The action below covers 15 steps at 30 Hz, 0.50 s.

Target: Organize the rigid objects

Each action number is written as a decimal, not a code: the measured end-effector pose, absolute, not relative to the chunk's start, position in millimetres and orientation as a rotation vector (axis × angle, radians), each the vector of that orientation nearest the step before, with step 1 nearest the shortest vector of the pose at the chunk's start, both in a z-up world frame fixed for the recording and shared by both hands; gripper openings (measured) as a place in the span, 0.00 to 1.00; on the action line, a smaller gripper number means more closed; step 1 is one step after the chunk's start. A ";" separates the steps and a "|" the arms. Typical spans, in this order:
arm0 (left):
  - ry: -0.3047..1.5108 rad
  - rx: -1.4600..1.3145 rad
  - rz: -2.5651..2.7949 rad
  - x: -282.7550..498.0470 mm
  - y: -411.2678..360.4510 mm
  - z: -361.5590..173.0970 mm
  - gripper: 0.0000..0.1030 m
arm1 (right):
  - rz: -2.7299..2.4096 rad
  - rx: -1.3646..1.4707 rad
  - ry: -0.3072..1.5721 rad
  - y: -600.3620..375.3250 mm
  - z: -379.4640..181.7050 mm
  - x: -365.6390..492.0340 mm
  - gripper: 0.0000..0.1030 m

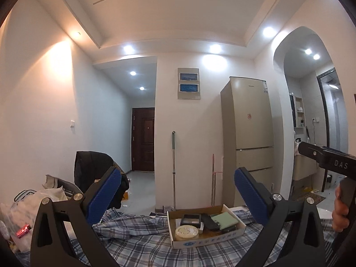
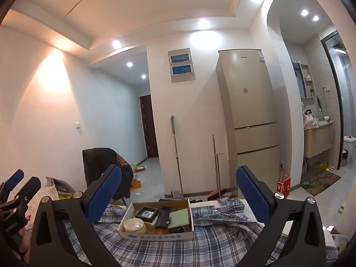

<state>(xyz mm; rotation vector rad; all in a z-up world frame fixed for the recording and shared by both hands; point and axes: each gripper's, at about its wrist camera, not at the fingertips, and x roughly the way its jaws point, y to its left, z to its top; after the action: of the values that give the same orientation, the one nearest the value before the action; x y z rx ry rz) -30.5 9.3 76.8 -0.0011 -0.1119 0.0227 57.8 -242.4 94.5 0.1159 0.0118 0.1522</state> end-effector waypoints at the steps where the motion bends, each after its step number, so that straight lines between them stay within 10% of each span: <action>1: -0.115 0.006 0.017 -29.1 9.1 72.3 1.00 | 0.151 0.112 0.008 -241.7 89.5 59.3 1.00; 15: -0.022 0.018 0.049 2.7 12.1 -7.3 1.00 | 0.123 0.031 0.065 -225.5 17.7 83.7 1.00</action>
<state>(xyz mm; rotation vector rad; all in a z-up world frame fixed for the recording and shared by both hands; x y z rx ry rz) 2.7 12.1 -7.3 0.0176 -0.0217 0.0489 83.7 -225.5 17.7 0.0305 0.0651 0.1230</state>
